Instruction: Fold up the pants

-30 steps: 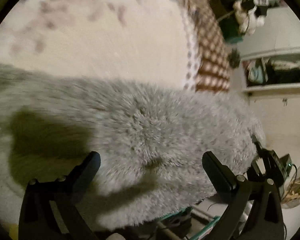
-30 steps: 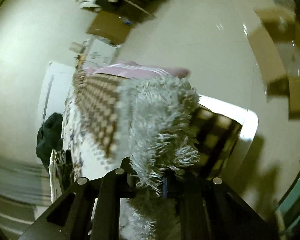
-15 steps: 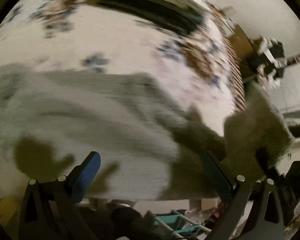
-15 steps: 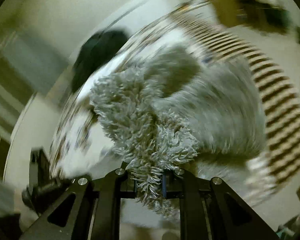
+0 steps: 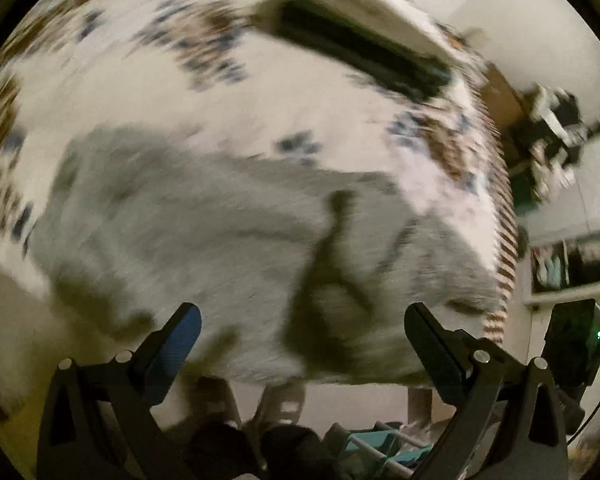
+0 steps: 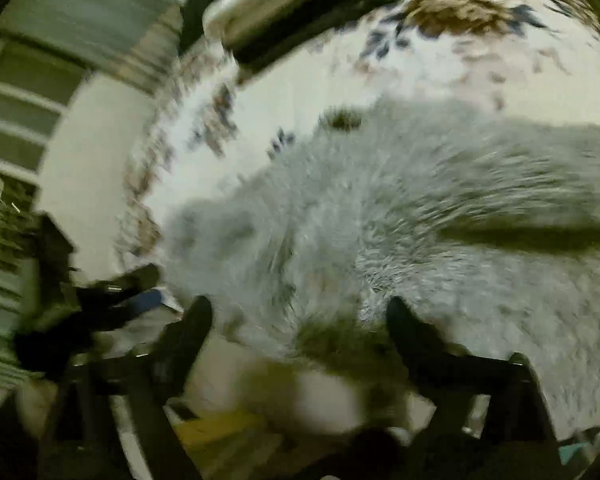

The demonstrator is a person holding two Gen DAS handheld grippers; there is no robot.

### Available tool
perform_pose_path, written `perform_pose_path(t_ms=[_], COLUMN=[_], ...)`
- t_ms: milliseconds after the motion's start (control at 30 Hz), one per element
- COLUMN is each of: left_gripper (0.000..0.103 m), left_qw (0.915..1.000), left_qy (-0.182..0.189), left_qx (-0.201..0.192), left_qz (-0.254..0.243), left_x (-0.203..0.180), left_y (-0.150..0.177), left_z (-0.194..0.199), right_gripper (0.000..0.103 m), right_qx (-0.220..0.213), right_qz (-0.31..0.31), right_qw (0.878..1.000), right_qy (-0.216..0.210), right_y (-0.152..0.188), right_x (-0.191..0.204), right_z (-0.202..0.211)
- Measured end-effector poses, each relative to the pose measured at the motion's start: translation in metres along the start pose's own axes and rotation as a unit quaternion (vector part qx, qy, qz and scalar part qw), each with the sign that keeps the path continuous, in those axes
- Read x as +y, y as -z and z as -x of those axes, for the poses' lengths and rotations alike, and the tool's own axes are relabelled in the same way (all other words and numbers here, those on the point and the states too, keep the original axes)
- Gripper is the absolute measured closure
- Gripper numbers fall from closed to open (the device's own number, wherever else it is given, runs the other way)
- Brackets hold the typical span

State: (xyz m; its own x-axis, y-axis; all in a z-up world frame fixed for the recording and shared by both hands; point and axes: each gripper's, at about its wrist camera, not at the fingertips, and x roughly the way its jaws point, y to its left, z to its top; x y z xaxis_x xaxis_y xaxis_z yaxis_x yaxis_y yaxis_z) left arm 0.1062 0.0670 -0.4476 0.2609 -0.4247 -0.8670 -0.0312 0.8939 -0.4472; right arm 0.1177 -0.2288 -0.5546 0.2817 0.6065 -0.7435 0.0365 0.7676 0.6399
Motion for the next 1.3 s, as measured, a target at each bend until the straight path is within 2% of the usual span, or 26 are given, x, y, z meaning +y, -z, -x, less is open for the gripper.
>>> perform_pose_path(t_ms=[133, 167, 267, 367, 400, 433, 467, 533, 600, 700, 767, 900, 1000, 1067, 1100, 1133, 1167, 1200, 1233, 1300], left_gripper=[0.0, 0.0, 0.0, 0.001, 0.018, 0.076, 0.096, 0.095, 0.095, 0.095, 0.095, 0.095, 0.094, 0.09, 0.085, 0.07, 0.06, 0.04, 0.027, 0.025], left_qw=[0.9967, 0.9951, 0.9874, 0.9826, 0.9814, 0.9817, 0.9815, 0.9835, 0.9868, 0.9924, 0.9959, 0.9988, 0.9994, 0.9973, 0.9954, 0.9954, 0.9969, 0.9986, 0.9996, 0.9997], left_qy=[0.039, 0.041, 0.018, 0.013, 0.027, 0.045, 0.059, 0.087, 0.099, 0.097, 0.075, 0.044, 0.012, 0.037, 0.055, 0.056, 0.041, 0.027, 0.02, 0.002], left_qx=[-0.005, 0.006, 0.044, 0.081, 0.092, 0.095, 0.098, 0.067, 0.035, -0.009, -0.022, -0.016, -0.007, 0.02, 0.029, 0.036, 0.038, 0.031, 0.015, -0.003], left_qz=[-0.071, -0.09, -0.151, -0.167, -0.166, -0.158, -0.153, -0.144, -0.123, -0.075, -0.046, 0.015, 0.03, 0.061, 0.073, 0.069, 0.056, 0.034, 0.013, -0.025], left_x=[-0.057, -0.072, -0.11, -0.121, -0.12, -0.118, -0.117, -0.112, -0.102, -0.072, -0.05, -0.006, 0.018, 0.029, 0.03, 0.028, 0.022, 0.014, 0.005, -0.009], left_y=[-0.021, -0.026, -0.034, -0.037, -0.037, -0.036, -0.035, -0.033, -0.033, -0.037, -0.039, -0.038, -0.034, -0.034, -0.034, -0.035, -0.037, -0.039, -0.04, -0.045], left_z=[-0.019, -0.032, -0.087, -0.133, -0.146, -0.153, -0.155, -0.139, -0.113, -0.072, -0.061, -0.063, -0.073, -0.08, -0.078, -0.074, -0.07, -0.062, -0.052, -0.038], right_gripper=[0.011, 0.011, 0.011, 0.011, 0.011, 0.011, 0.011, 0.011, 0.011, 0.011, 0.011, 0.011, 0.011, 0.011, 0.011, 0.011, 0.011, 0.011, 0.011, 0.015], right_qx=[-0.038, -0.048, -0.059, -0.068, -0.068, -0.068, -0.069, -0.069, -0.069, -0.064, -0.06, -0.044, -0.022, -0.008, -0.005, -0.003, 0.002, 0.007, 0.011, 0.019], right_qz=[-0.059, -0.08, -0.11, -0.143, -0.152, -0.161, -0.167, -0.176, -0.19, -0.198, -0.199, -0.194, -0.184, -0.191, -0.194, -0.198, -0.196, -0.192, -0.188, -0.184], right_qw=[0.997, 0.994, 0.986, 0.979, 0.977, 0.975, 0.974, 0.971, 0.968, 0.967, 0.967, 0.97, 0.975, 0.977, 0.978, 0.979, 0.98, 0.98, 0.981, 0.981], right_qy=[0.027, 0.052, 0.111, 0.131, 0.133, 0.134, 0.139, 0.147, 0.146, 0.148, 0.146, 0.142, 0.124, 0.094, 0.076, 0.056, 0.044, 0.042, 0.043, 0.056], right_y=[-0.022, -0.024, -0.027, -0.025, -0.022, -0.019, -0.023, -0.018, -0.015, -0.017, -0.019, -0.031, -0.038, -0.042, -0.044, -0.045, -0.046, -0.047, -0.047, -0.046], right_x=[-0.02, -0.039, -0.075, -0.108, -0.117, -0.128, -0.133, -0.143, -0.152, -0.159, -0.162, -0.16, -0.158, -0.16, -0.16, -0.16, -0.159, -0.158, -0.157, -0.16], right_z=[0.06, 0.071, 0.092, 0.112, 0.116, 0.119, 0.116, 0.119, 0.119, 0.11, 0.106, 0.093, 0.08, 0.068, 0.064, 0.06, 0.056, 0.053, 0.05, 0.041])
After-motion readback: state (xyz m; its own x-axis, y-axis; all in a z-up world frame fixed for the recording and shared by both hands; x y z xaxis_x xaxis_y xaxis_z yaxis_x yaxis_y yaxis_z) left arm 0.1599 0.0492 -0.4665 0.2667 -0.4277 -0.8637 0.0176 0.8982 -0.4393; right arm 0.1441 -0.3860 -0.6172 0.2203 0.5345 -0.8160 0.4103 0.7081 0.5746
